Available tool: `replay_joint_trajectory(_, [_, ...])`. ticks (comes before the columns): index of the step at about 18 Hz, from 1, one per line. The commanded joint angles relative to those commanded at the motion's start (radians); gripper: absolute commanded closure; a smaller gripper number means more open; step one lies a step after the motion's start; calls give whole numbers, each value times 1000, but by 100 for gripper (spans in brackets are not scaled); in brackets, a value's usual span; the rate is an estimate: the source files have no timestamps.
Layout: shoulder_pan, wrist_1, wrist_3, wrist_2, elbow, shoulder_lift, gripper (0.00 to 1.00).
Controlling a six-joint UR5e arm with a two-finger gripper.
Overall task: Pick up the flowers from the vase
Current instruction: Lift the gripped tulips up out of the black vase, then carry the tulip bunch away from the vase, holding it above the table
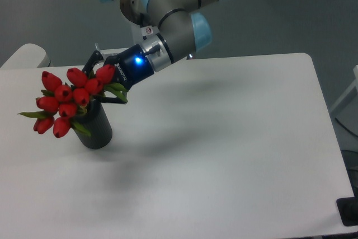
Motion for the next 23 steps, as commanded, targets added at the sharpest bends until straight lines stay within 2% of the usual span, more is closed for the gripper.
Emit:
replay_joint_trajectory(6, [25,0,-41,-46,14,8,90])
replay_joint_trajectory(11, [63,0,-133,-62,64,15,90])
replay_joint_trajectory(17, [101,-2,-176,-108,127,12,91])
replay_joint_trajectory(21, [126,0,-190,-105,175,-8,91])
replay_joint_trajectory(23, [138,3,-186,-91,210,-49,91])
